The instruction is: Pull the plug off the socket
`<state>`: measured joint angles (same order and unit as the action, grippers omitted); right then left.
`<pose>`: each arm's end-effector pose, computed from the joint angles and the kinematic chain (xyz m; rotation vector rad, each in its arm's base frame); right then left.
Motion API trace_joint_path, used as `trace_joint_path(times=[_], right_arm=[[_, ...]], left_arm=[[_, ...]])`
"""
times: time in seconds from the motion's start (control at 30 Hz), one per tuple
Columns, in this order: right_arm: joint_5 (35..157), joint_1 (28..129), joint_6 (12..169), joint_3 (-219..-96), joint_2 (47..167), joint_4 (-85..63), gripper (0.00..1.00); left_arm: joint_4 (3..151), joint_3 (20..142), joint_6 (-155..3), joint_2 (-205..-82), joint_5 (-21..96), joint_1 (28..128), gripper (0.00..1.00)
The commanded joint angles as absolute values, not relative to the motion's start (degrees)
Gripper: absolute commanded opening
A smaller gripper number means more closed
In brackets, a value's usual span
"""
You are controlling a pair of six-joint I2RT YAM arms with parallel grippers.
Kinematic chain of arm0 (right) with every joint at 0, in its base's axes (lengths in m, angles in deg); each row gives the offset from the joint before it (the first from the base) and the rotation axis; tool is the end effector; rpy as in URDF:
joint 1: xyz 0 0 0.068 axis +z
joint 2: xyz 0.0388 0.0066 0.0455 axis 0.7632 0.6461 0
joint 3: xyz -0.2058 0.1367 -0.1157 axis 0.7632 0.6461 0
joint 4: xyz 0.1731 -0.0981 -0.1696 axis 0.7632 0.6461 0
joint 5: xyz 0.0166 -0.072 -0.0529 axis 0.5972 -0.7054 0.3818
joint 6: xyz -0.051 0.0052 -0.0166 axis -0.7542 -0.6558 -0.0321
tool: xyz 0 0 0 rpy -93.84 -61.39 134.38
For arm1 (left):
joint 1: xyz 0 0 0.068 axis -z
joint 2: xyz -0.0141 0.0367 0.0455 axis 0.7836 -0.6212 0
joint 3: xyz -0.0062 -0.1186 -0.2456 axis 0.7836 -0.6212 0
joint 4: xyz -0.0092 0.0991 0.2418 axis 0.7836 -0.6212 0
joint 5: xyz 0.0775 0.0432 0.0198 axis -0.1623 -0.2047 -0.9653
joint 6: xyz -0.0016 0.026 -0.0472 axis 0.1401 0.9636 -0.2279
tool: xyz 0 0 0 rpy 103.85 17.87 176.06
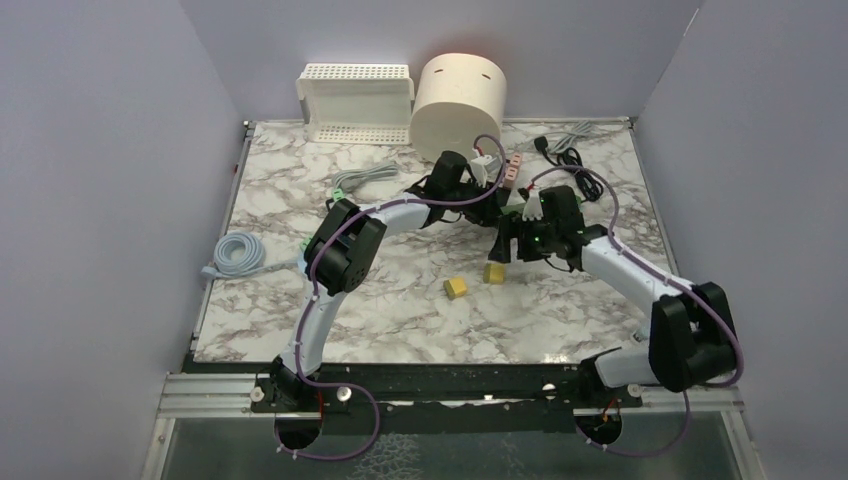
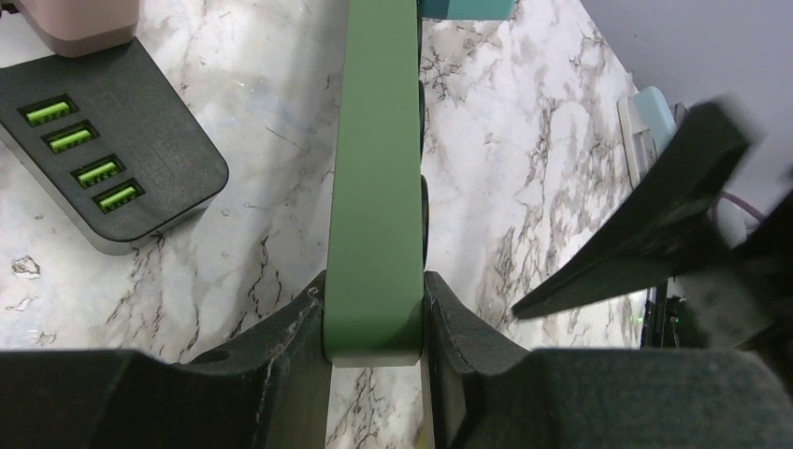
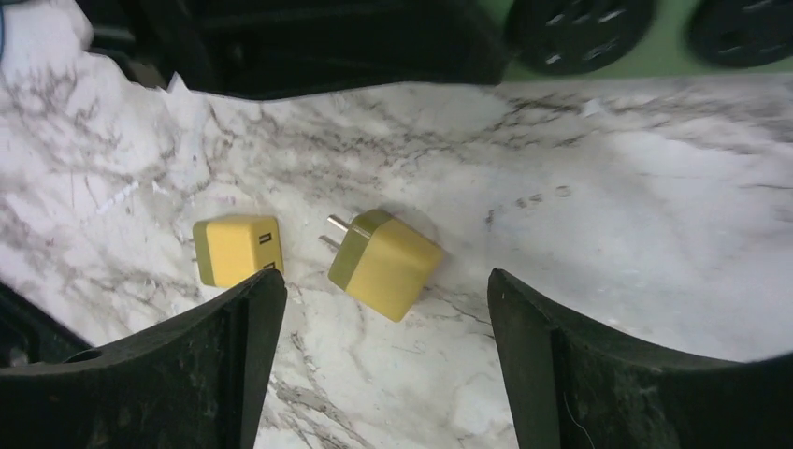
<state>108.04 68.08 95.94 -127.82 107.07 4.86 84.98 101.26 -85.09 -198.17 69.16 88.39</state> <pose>0.2624 0.0998 0.1977 -0.2914 2.4958 0.6557 0.3948 -0.3239 0.1701 0.7650 2.0546 -1.3128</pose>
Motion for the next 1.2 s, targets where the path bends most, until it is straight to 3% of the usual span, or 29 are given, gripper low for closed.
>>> trace_joint_path(times=[0.0, 0.07, 0.23, 0.4, 0.53, 0.83, 1.17], right_arm=[[92.6, 67.3, 101.4, -130.5, 97.9, 5.1, 0.90], [88.3, 65.7, 105.7, -129.6, 93.1, 4.0, 1.00], [94.7, 53.0, 116.9, -126.6, 86.4, 2.2, 1.00], [106.4, 38.9, 126.6, -123.9, 92.0, 2.9, 1.00], [112.1, 33.3, 133.8, -120.2, 97.3, -1.3, 0.97], [113.9, 32.5, 146.8, -116.9, 101.6, -18.3, 0.91], [113.1, 32.5, 150.5, -120.6, 110.5, -19.8, 0.83]], left_arm=[[89.4, 100.0, -86.1, -197.8, 70.2, 87.7, 0.00], [90.8, 98.8, -86.6, -197.3, 69.9, 87.7, 0.00], [91.9, 97.4, -86.9, -196.5, 69.4, 87.7, 0.00], [92.2, 96.8, -86.7, -195.9, 69.2, 87.9, 0.00], [92.2, 96.0, -86.1, -195.1, 68.8, 88.1, 0.00], [92.2, 95.0, -85.4, -194.2, 68.6, 88.6, 0.00], [91.8, 95.0, -85.1, -194.0, 68.6, 88.9, 0.00]])
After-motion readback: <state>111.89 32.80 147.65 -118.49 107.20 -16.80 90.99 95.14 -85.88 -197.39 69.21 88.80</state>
